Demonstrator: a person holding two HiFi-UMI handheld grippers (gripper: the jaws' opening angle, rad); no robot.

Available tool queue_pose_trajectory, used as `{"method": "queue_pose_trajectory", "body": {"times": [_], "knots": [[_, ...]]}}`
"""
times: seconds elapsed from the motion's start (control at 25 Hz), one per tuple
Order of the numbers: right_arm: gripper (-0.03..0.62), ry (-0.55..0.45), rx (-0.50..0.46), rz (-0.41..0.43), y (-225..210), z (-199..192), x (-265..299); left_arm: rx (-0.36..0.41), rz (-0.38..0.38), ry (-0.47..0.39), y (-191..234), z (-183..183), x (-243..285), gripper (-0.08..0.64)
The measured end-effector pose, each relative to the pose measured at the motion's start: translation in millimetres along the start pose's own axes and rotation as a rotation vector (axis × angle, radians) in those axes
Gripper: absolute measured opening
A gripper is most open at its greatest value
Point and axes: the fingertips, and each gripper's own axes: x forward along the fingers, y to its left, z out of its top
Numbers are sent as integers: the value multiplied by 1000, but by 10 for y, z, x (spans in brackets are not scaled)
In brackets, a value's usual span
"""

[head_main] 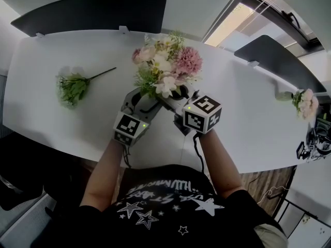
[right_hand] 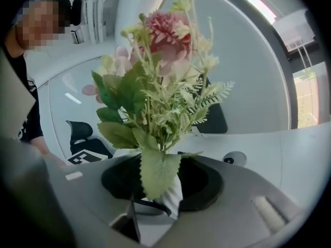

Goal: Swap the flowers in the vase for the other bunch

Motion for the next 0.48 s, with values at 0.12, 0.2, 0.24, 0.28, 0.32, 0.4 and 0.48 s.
{"method": "queue_pose_trajectory", "body": {"times": [0.12, 0.2, 0.24, 0.28, 0.32, 0.4, 0.48], "knots": [[101, 2, -43, 5, 52, 5, 11, 6, 1, -3, -4, 0, -7, 275], [89, 10, -70, -9, 65, 7, 18, 6, 1, -1, -3, 4, -15, 275], [86, 14, -77, -15, 67, 9, 19, 3, 0, 0, -4, 2, -17, 275], [86, 14, -79, -18, 70, 12, 18, 1, -2, -1, -5, -3, -18, 275], [84, 11, -79, -21, 73, 19, 15, 1, -3, -2, -6, -8, -20, 275], [80, -5, -80, -29, 80, 48, 9, 2, -6, -6, -7, -24, -24, 274], [77, -22, -81, -39, 82, 102, -3, 2, -6, -3, -5, -30, -29, 275]]}}
